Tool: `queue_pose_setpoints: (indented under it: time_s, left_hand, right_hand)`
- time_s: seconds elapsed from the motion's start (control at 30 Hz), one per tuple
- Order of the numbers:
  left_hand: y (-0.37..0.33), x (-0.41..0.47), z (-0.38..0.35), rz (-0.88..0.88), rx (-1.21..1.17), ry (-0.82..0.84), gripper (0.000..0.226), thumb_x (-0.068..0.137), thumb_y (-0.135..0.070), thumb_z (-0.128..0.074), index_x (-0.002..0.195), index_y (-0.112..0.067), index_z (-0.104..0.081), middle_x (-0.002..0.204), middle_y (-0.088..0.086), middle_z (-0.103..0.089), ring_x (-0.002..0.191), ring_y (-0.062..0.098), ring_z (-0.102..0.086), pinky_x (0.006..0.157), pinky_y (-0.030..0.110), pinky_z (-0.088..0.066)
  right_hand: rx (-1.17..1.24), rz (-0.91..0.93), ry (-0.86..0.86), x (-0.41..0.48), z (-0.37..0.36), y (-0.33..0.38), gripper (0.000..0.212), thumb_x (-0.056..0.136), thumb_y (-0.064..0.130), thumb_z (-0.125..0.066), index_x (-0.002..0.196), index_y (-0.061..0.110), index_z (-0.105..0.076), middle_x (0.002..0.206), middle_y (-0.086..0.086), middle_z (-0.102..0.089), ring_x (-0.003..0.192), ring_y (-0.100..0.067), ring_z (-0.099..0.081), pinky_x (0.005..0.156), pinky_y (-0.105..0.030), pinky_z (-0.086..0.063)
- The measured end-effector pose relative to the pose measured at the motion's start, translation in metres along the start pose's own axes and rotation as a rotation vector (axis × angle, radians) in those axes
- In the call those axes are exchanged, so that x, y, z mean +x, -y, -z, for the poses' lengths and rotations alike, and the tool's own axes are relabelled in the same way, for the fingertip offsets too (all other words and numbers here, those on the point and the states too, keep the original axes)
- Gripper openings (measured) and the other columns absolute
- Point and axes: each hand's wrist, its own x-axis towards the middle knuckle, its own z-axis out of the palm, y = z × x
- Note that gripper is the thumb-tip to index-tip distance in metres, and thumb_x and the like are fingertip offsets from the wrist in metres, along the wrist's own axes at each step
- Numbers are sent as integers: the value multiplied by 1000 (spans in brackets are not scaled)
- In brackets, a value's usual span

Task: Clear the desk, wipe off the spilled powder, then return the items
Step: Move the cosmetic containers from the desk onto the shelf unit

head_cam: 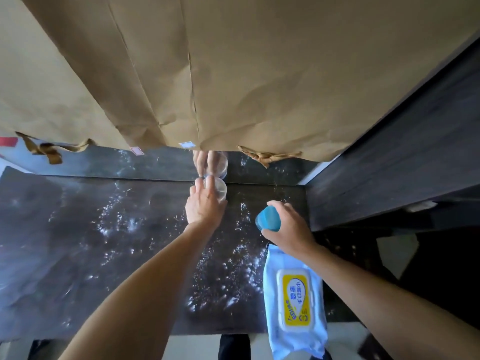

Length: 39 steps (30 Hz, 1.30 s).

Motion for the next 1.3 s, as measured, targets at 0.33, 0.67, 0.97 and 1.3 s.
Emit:
queue_pose_setpoints:
  time_s: [0.33,0.67,0.97,1.3]
  left_hand:
    - [-20,-64,7,-64,-25,-55,52,73,-32,-70,118,-19,-48,114,6,-48,106,29,-46,74,41,-49]
    - [-91,-179,-5,-162,-52,-164,57,59,-29,-77,111,-19,-57,102,4,-53,97,29,-52,68,36,-48]
    - [-160,-253,-26,-191,-70,-251,59,56,-34,-76,109,-24,-55,99,-4,-50,92,25,-51,64,33,-47]
    - [-151,-299,-41,-106,-59,-268,51,57,-35,-75,101,-29,-50,97,-8,-49,90,21,-50,56,30,-45]
  right_hand:
    - [189,38,-50,-49,26,-27,69,62,34,-61,129,25,-49,118,2,-54,106,-15,-54,89,-23,-40]
    - [217,62,-59,-112,88,-93,62,62,37,-73,116,30,-44,98,7,-59,85,-18,-58,73,-29,-46]
    - [90,193,-226,-100,172,-137,61,73,31,-70,128,27,-45,115,-3,-50,96,-24,-57,82,-35,-48]
    - [-115,52,-116,-24,146,-120,54,82,24,-67,131,18,-47,134,-15,-39,109,-40,-56,86,-38,-48]
